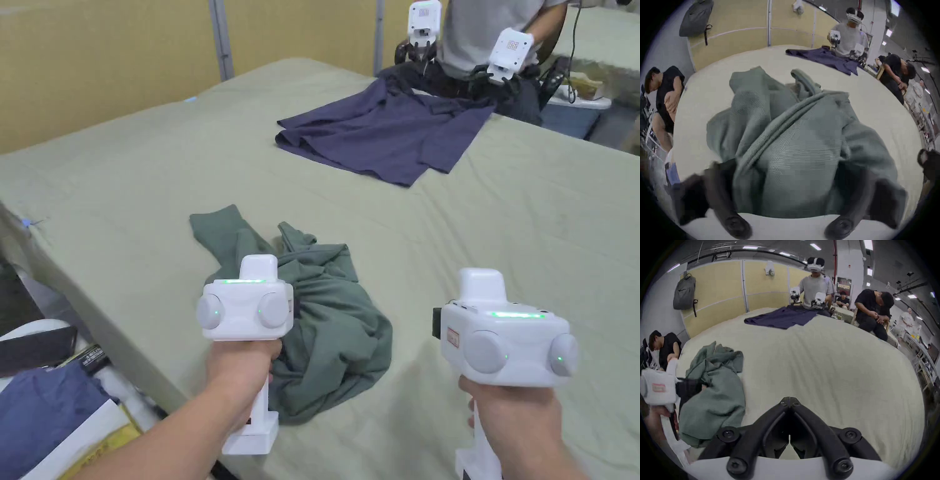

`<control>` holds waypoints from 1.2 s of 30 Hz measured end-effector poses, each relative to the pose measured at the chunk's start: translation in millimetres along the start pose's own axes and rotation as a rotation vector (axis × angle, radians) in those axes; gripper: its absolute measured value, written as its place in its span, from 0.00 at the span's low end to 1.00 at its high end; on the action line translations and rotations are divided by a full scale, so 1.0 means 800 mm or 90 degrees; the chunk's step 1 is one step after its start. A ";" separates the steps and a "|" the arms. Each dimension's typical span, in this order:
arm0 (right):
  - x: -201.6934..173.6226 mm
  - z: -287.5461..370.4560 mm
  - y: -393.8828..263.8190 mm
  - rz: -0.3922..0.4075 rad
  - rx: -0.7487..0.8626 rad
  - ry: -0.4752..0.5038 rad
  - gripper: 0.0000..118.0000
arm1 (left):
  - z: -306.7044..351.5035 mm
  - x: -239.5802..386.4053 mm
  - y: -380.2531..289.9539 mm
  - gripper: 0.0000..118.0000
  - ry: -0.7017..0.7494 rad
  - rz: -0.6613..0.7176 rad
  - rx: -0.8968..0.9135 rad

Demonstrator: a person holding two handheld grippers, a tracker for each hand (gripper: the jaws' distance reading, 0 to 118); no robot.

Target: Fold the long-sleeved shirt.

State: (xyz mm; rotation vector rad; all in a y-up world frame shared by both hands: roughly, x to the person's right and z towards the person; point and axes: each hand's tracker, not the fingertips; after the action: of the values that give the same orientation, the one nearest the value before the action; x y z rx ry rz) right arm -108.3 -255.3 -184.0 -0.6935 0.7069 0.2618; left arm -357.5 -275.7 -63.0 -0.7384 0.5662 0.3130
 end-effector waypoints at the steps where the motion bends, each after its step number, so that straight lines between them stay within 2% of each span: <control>1: -0.006 0.002 -0.002 -0.005 0.006 0.018 0.07 | 0.003 -0.003 0.010 0.18 -0.032 0.028 -0.010; 5: -0.031 0.020 -0.005 -0.001 0.016 0.038 0.07 | 0.019 -0.012 0.009 0.18 -0.037 0.032 -0.015; 12: -0.025 0.057 0.029 -0.005 0.068 0.042 0.07 | 0.129 0.013 0.053 0.18 -0.010 -0.004 0.140; 19: -0.013 0.176 0.127 0.009 0.216 0.032 0.07 | 0.259 0.045 0.120 0.18 0.013 -0.060 0.302; 24: -0.008 0.282 0.201 0.003 0.315 0.017 0.07 | 0.364 0.056 0.160 0.18 0.033 -0.053 0.415; 31: 0.032 0.382 0.241 -0.018 0.397 -0.021 0.07 | 0.481 0.085 0.185 0.18 0.046 -0.094 0.482; 34: 0.064 0.418 0.230 -0.030 0.414 -0.049 0.07 | 0.506 0.110 0.183 0.18 0.012 -0.090 0.498; 36: 0.089 0.437 0.220 -0.035 0.420 -0.092 0.07 | 0.513 0.140 0.179 0.18 -0.003 -0.123 0.511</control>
State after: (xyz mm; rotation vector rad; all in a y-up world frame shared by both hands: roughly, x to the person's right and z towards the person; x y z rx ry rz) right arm 43.3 107.6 -126.0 -0.0635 0.5858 0.0172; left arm -179.6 123.4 40.5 -0.0125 0.5520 -0.1022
